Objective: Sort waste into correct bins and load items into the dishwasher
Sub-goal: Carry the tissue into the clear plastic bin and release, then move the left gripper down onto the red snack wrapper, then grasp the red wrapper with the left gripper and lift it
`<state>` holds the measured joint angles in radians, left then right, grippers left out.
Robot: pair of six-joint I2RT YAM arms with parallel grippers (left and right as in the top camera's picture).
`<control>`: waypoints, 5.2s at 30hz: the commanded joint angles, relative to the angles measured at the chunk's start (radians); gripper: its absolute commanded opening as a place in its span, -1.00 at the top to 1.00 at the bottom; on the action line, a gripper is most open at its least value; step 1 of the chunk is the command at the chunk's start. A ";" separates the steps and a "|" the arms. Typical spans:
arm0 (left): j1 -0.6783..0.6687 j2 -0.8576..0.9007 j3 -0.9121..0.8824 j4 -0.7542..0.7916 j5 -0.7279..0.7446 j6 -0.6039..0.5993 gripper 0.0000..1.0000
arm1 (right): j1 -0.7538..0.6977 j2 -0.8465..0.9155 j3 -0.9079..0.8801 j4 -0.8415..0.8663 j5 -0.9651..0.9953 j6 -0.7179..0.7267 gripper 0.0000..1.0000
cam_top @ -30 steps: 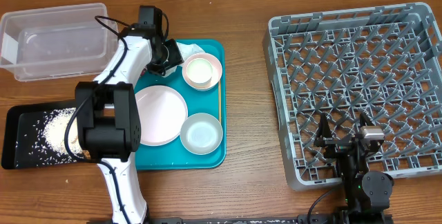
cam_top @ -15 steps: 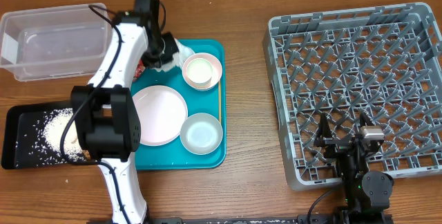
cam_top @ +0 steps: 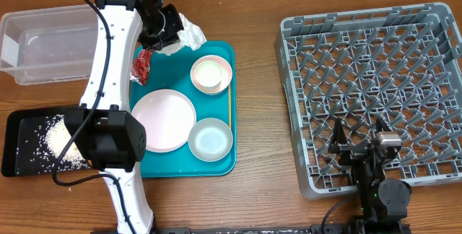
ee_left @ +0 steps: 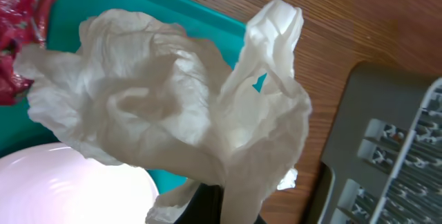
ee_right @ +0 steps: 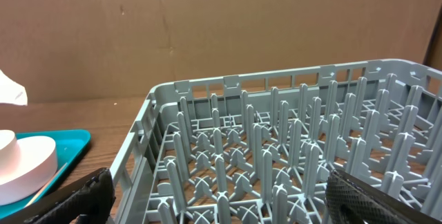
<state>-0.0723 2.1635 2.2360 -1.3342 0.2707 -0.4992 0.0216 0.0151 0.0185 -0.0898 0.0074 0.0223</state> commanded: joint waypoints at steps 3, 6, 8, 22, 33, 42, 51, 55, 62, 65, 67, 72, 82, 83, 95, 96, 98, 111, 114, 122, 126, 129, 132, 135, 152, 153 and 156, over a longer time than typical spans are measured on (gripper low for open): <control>0.010 -0.028 0.060 0.016 0.059 -0.006 0.92 | 0.005 -0.003 -0.010 0.006 0.005 0.000 -1.00; 0.040 -0.029 0.101 0.056 0.043 -0.007 0.92 | 0.005 -0.003 -0.010 0.006 0.005 0.000 -0.99; 0.078 -0.029 0.147 0.087 -0.018 -0.014 0.92 | 0.005 -0.003 -0.010 0.006 0.005 0.000 -1.00; 0.275 -0.024 0.063 0.256 -0.604 0.051 0.85 | 0.005 -0.003 -0.010 0.006 0.005 0.000 -1.00; 0.331 -0.024 -0.041 0.288 -0.581 0.050 -1.00 | 0.005 -0.003 -0.010 0.006 0.006 0.000 -1.00; 0.280 -0.024 -0.041 0.202 -0.047 0.182 -1.00 | 0.005 -0.003 -0.010 0.006 0.005 0.000 -1.00; 0.097 -0.024 -0.088 0.174 -0.255 0.231 -1.00 | 0.005 -0.003 -0.010 0.006 0.005 0.000 -1.00; 0.039 -0.024 -0.185 0.224 -0.349 0.267 -0.97 | 0.005 -0.003 -0.010 0.006 0.005 0.000 -1.00; 0.014 -0.024 -0.381 0.406 -0.536 0.275 -0.96 | 0.005 -0.003 -0.010 0.006 0.005 0.000 -1.00; 0.014 -0.024 -0.433 0.481 -0.607 0.291 -0.89 | 0.005 -0.003 -0.010 0.006 0.005 0.000 -1.00; 0.014 -0.024 -0.463 0.545 -0.630 0.326 -0.83 | 0.005 -0.003 -0.010 0.006 0.006 0.000 -1.00; 0.014 -0.024 -0.502 0.631 -0.629 0.348 -0.78 | 0.005 -0.003 -0.010 0.006 0.005 0.000 -1.00; 0.014 -0.024 -0.644 0.787 -0.590 0.399 -0.75 | 0.005 -0.003 -0.010 0.006 0.005 0.000 -1.00; 0.015 -0.024 -0.655 0.796 -0.580 0.399 -0.75 | 0.005 -0.003 -0.010 0.006 0.005 0.000 -1.00; 0.018 -0.024 -0.691 0.794 -0.470 0.399 -0.30 | 0.005 -0.003 -0.010 0.006 0.005 0.000 -1.00; 0.019 -0.024 -0.691 0.792 -0.452 0.399 -0.21 | 0.005 -0.003 -0.010 0.006 0.005 0.000 -1.00; 0.020 -0.024 -0.691 0.787 -0.430 0.399 -0.01 | 0.005 -0.003 -0.010 0.006 0.005 0.000 -1.00; 0.019 -0.070 -0.618 0.701 -0.472 0.371 0.43 | 0.005 -0.003 -0.010 0.006 0.006 0.000 -1.00; 0.019 -0.085 -0.612 0.720 -0.471 0.351 0.29 | 0.005 -0.003 -0.010 0.006 0.005 0.000 -1.00; 0.028 -0.045 -0.613 0.734 -0.472 0.340 -0.01 | 0.005 -0.003 -0.010 0.006 0.005 0.000 -1.00; 0.031 -0.002 -0.613 0.717 -0.474 0.320 -0.01 | 0.005 -0.003 -0.010 0.006 0.005 0.000 -1.00; 0.033 0.024 -0.613 0.710 -0.515 0.266 -0.02 | 0.005 -0.003 -0.010 0.006 0.005 0.000 -1.00; 0.037 0.037 -0.613 0.707 -0.513 0.263 -0.01 | 0.005 -0.003 -0.010 0.006 0.005 0.000 -1.00; 0.040 0.040 -0.613 0.704 -0.508 0.258 0.17 | 0.005 -0.003 -0.010 0.006 0.005 0.000 -1.00; 0.039 -0.067 -0.487 0.575 -0.506 0.195 0.92 | 0.005 -0.003 -0.010 0.006 0.005 0.000 -1.00; 0.039 -0.086 -0.470 0.575 -0.506 0.195 0.92 | 0.005 -0.003 -0.010 0.006 0.005 0.000 -1.00; 0.040 -0.156 -0.435 0.590 -0.509 0.180 0.92 | 0.005 -0.003 -0.010 0.006 0.005 0.000 -1.00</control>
<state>-0.0410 2.1464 1.7229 -0.7609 -0.2211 -0.2878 0.0216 0.0151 0.0185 -0.0898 0.0078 0.0223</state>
